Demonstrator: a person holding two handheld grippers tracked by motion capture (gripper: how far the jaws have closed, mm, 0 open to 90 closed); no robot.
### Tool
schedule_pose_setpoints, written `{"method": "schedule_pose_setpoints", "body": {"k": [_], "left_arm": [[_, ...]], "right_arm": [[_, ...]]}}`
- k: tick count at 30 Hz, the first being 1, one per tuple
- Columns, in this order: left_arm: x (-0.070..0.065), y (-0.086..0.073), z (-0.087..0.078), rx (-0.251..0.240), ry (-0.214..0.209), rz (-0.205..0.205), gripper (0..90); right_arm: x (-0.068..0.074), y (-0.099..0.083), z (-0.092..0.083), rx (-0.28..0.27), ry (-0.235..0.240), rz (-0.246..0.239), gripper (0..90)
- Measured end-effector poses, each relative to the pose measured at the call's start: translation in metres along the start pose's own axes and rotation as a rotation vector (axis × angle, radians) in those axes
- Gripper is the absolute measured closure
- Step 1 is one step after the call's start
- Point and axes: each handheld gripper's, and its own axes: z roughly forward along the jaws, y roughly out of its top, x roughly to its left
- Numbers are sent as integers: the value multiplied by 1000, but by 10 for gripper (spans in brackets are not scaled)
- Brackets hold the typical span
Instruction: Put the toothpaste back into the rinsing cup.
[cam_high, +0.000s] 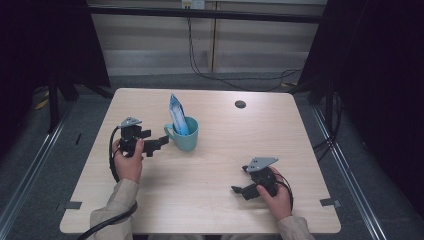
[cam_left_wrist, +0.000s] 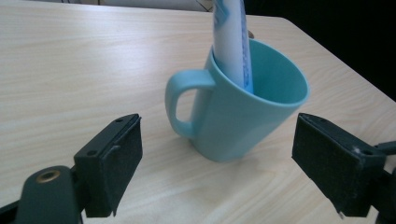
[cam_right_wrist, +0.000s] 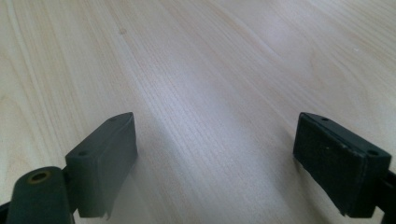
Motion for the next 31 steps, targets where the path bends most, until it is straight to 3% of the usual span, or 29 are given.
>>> {"method": "schedule_pose_setpoints", "body": {"k": [14,19,21,23,31], "left_arm": [[2,-44,0,61,9,8,164],[0,-60,3,101,38,38,164],[-2,-67,4,135,61,78,164],[-2,-71,5,151,72,90,164],[-4,-75,9,186,87,128,163]], "right_arm": [[0,0,0,-1,1,-1,129],[0,0,0,-1,1,-1,129],[0,0,0,-1,1,-1,129],[0,0,0,-1,1,-1,128],[0,0,0,0,1,-2,129]]}}
